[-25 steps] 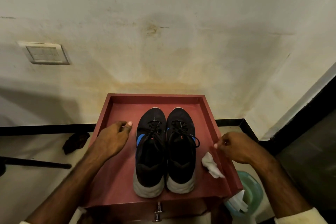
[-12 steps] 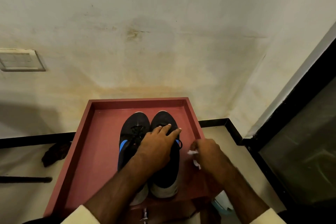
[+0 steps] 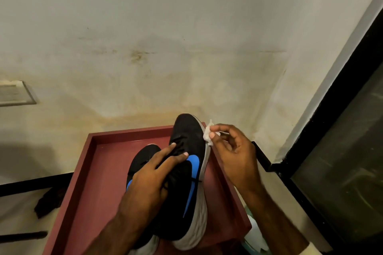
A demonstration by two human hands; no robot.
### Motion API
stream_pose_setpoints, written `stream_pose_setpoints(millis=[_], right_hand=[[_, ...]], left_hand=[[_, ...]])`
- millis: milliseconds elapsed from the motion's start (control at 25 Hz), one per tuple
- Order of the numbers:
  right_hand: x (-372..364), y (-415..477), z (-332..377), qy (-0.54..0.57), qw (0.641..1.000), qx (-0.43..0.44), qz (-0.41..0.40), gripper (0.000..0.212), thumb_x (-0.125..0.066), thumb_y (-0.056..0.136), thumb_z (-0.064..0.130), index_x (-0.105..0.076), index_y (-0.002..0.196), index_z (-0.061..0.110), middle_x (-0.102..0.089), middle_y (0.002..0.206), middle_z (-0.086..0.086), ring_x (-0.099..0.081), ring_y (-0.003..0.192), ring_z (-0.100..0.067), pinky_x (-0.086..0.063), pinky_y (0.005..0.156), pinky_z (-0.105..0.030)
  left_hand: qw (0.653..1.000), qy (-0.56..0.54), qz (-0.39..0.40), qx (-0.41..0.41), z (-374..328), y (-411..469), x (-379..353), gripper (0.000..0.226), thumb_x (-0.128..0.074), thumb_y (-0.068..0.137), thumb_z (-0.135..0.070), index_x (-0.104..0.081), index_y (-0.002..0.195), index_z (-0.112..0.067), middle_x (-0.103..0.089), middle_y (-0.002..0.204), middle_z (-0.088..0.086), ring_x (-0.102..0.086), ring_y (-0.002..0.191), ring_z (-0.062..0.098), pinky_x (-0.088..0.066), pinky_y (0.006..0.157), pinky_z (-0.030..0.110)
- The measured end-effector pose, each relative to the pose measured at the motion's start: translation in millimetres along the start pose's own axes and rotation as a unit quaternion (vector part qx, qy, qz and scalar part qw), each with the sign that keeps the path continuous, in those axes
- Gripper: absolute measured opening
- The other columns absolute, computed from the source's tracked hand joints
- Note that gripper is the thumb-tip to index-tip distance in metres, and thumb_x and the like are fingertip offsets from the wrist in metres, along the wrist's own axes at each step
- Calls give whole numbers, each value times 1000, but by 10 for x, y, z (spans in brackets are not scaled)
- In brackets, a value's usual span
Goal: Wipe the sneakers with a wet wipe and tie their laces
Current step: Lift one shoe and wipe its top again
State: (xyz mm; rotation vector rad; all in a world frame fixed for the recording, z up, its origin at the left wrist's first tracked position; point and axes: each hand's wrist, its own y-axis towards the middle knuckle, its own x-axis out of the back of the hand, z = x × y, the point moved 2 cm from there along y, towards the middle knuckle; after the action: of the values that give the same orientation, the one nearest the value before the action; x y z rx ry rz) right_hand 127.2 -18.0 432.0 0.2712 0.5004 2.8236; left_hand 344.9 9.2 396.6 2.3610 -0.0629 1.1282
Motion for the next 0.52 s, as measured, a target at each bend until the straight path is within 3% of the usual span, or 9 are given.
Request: stream_pose_setpoints(millis=[120,280,360,520], right_hand=[[-63,-5,100,1,997,66,-34,37,-67,100,12,-68,135,25,-68,131,8,-69,122,-8,-58,98,-25],[-135,12,176,-7,995,96,-32,32,-65,101,10,-72,131,19,-69,130,9,-66,125,-9,-57,105,-32],[-190,-33,198,-78,990,119,15,30,-65,102,8,-74,127,19,-71,126,10,-67,123,-6,-56,104,-30],[-241,-305,221,-230,951,199,58,30,-65,99,2,-76,121,20,-73,122,9,-63,119,-2,-50,105,-22]], left_hand=[[1000,-12,-19,-18,-14,-12,117,91,-77,72,13,-55,139,-44,-38,162,-16,-54,136,15,-59,97,35],[999,4,18,-40,-71,-27,147,98,-78,65,16,-52,139,-43,-39,162,-10,-61,130,24,-64,83,36],[999,7,8,-40,-63,-17,168,96,-79,64,15,-52,137,-42,-42,161,-8,-65,125,25,-66,76,35],[999,3,-16,-49,-63,-46,234,89,-81,66,13,-57,134,-39,-43,160,-9,-66,123,22,-64,80,31]])
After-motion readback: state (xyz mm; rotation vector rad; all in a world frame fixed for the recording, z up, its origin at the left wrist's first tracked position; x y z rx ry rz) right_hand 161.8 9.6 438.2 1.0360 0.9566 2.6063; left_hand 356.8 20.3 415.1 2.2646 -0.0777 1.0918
